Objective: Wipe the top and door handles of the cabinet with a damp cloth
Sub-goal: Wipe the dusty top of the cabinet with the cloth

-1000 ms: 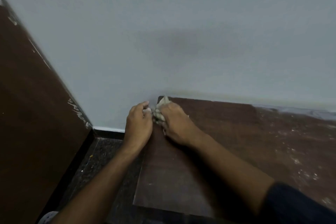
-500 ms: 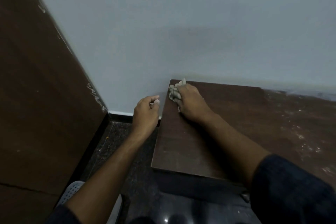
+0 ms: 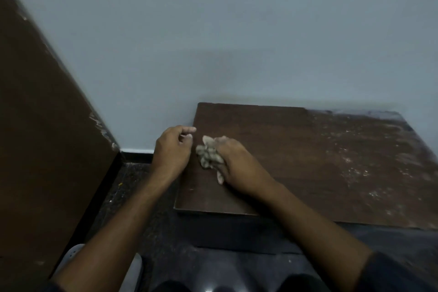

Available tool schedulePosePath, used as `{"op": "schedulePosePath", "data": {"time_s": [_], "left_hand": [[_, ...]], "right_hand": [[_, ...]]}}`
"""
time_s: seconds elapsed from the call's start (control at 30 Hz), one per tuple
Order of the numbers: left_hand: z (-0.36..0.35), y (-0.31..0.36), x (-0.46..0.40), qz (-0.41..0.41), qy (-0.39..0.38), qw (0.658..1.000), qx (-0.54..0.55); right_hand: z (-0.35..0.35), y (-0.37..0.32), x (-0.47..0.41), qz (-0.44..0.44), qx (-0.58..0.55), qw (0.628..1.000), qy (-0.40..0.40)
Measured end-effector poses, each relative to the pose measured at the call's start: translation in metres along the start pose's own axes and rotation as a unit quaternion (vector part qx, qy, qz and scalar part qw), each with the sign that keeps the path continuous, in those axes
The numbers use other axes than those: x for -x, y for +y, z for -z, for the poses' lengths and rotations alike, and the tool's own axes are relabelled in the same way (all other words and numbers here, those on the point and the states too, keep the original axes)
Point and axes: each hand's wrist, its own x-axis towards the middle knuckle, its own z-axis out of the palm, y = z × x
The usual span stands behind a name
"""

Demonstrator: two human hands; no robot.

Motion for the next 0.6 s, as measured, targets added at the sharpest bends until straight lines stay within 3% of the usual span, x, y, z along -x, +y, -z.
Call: {"op": "schedulePosePath", "data": {"time_s": [0.1,0.23,0.33,0.43,0.53,0.6], "left_hand": [[-0.009,0.009,0.005,-0.044,-0.01,0.999,-0.024],[-0.028,0.025,0.012,-0.101,-0.045,0.993,-0.03],[-0.042,0.036,0.019,-0.138,-0.072,0.987,-0.029],[-0.055,0.052,0.024,-0.146,-0.104,0.983,-0.042],[-0.069,0.068,0.031,-0.148,-0.12,0.981,-0.027],[-0.078,0.077,0.031,-0.153,-0.122,0.98,-0.024]], "right_hand": [[-0.002,-0.006,-0.004,-0.045,0.025,0.999,0.018],[-0.013,-0.012,0.065,0.01,0.02,1.0,-0.019],[0.018,0.014,0.092,0.027,-0.002,0.999,0.021],[0.057,0.057,0.072,-0.053,0.013,0.995,0.086],[0.07,0.084,0.049,-0.178,0.069,0.978,0.087],[0.064,0.079,0.054,-0.178,0.066,0.978,0.082]]}}
